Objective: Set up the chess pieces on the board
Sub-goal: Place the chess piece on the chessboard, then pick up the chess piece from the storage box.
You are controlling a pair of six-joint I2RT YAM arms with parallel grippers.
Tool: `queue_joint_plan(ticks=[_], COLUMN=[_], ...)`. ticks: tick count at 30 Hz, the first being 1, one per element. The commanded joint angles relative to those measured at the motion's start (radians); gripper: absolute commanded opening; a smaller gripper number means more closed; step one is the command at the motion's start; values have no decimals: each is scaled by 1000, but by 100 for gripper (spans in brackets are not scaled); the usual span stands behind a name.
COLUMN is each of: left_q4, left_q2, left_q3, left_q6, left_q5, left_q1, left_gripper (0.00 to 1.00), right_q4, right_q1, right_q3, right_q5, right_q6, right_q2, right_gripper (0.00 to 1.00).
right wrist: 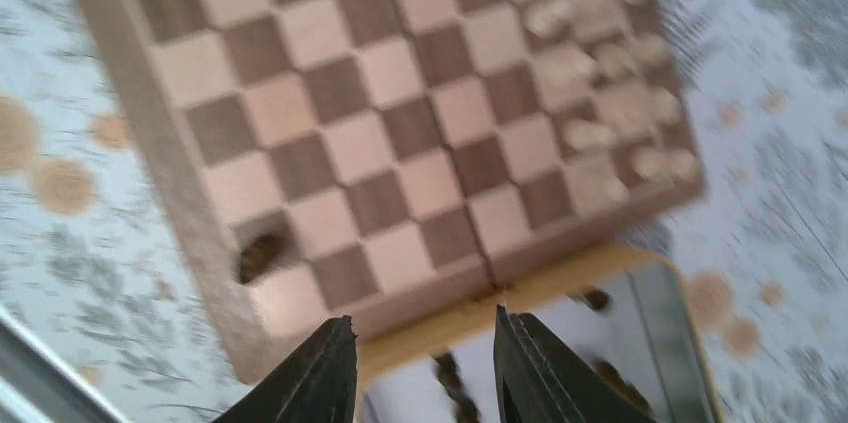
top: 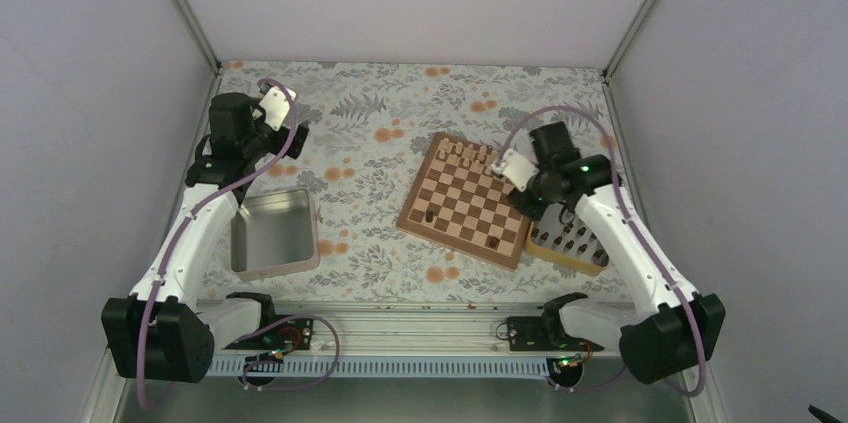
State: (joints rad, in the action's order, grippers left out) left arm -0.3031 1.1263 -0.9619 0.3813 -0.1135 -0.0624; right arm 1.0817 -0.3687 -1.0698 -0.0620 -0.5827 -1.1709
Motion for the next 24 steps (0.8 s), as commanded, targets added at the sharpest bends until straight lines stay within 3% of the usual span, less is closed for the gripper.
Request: queue_joint_plan(ticks=[1,10,24], left_q4=[28,39,31], left_q2=[-8,-25,-23], left_q3=[-2,16,23], left_q6=[-2,-2,-2], left_q5=[12,12,1], left_q1=[6,6,6], left_gripper=[100,100,100], right_q4=[19,-92,-231], right_q1=[170,431,456], right_q3=[22,107,181], right_q5=[57,-54,-113], right_q6=[-83,-251,-272], right_q2=[26,-63,-240], right_gripper=[37,32,32])
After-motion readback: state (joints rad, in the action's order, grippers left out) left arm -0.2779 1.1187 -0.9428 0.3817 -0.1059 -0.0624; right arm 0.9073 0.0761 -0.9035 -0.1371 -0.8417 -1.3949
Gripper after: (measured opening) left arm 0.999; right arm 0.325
